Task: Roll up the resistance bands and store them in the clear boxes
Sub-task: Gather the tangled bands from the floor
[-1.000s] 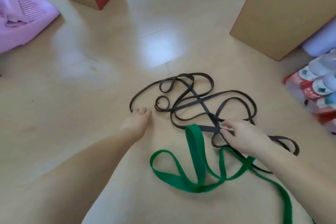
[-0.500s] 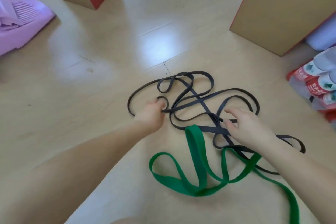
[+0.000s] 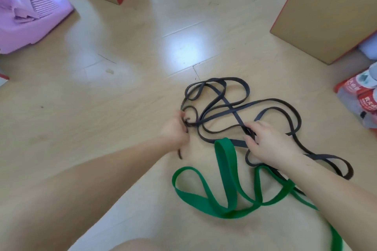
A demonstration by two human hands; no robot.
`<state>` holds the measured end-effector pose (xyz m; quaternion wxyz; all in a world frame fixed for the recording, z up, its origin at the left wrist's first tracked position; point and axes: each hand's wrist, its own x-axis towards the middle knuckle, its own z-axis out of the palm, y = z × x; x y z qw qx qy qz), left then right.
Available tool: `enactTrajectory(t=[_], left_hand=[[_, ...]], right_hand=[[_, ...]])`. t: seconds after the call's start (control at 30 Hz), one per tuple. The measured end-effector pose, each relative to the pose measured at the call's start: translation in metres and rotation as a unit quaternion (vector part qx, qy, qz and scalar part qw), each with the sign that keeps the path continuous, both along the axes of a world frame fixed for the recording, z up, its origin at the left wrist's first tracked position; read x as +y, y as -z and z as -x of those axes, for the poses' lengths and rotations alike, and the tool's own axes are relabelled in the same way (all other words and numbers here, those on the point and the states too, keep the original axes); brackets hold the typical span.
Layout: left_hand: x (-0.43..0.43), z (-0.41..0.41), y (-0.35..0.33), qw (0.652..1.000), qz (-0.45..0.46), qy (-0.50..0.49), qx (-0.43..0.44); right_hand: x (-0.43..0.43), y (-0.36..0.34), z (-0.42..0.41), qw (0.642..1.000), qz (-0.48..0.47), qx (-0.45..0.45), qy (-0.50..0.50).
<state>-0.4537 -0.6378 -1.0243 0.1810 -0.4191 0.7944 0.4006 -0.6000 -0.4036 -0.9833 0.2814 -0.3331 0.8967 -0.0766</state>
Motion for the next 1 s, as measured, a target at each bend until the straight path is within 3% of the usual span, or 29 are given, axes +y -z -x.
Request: enactTrajectory(t=[0.1, 0.17, 0.23, 0.27, 0.3, 0.4, 0.47, 0.5, 0.6, 0.8, 0.9, 1.0], left_hand=[[0.075, -0.009, -0.039, 0.971, -0.179, 0.156, -0.017], [0.108, -0.013, -0.068, 0.905, -0.300, 0.298, -0.039], [0.116, -0.001, -0.086, 0.846, -0.358, 0.391, -0.062], [0.111, 0.009, -0.090, 0.845, -0.345, 0.403, -0.061], [0.100, 0.023, -0.091, 0.868, -0.306, 0.389, -0.036], [0.061, 0.069, -0.078, 0.964, -0.056, 0.240, 0.095], [0.032, 0.086, -0.060, 0.966, 0.112, 0.210, 0.098], [0.021, 0.089, -0.048, 0.963, 0.142, 0.222, 0.050], [0.005, 0.085, -0.013, 0.968, 0.095, 0.222, -0.073], [0.004, 0.092, 0.019, 0.974, 0.073, 0.202, -0.076], [0.006, 0.093, 0.014, 0.942, 0.178, 0.261, -0.117], [-0.002, 0.088, 0.010, 0.913, 0.250, 0.302, -0.113]], right_hand=[[0.008, -0.002, 0.006, 1.000, 0.003, 0.025, 0.012], [0.014, -0.003, 0.011, 0.999, -0.003, 0.031, 0.014], [0.020, -0.003, 0.013, 0.999, -0.007, 0.028, 0.019], [0.023, -0.003, 0.013, 0.999, -0.008, 0.027, 0.019], [0.022, -0.002, 0.012, 1.000, -0.009, 0.026, 0.016], [0.033, -0.003, 0.011, 0.999, -0.003, 0.028, 0.032], [0.043, -0.003, 0.008, 0.998, 0.004, 0.028, 0.057], [0.050, -0.003, 0.008, 0.997, 0.000, 0.029, 0.066], [0.075, -0.008, 0.012, 0.997, -0.045, 0.026, 0.061], [0.133, -0.006, 0.029, 0.976, -0.200, -0.086, 0.024], [0.152, 0.003, 0.027, 0.965, -0.237, -0.112, 0.011], [0.154, 0.012, 0.030, 0.967, -0.250, -0.044, -0.024]])
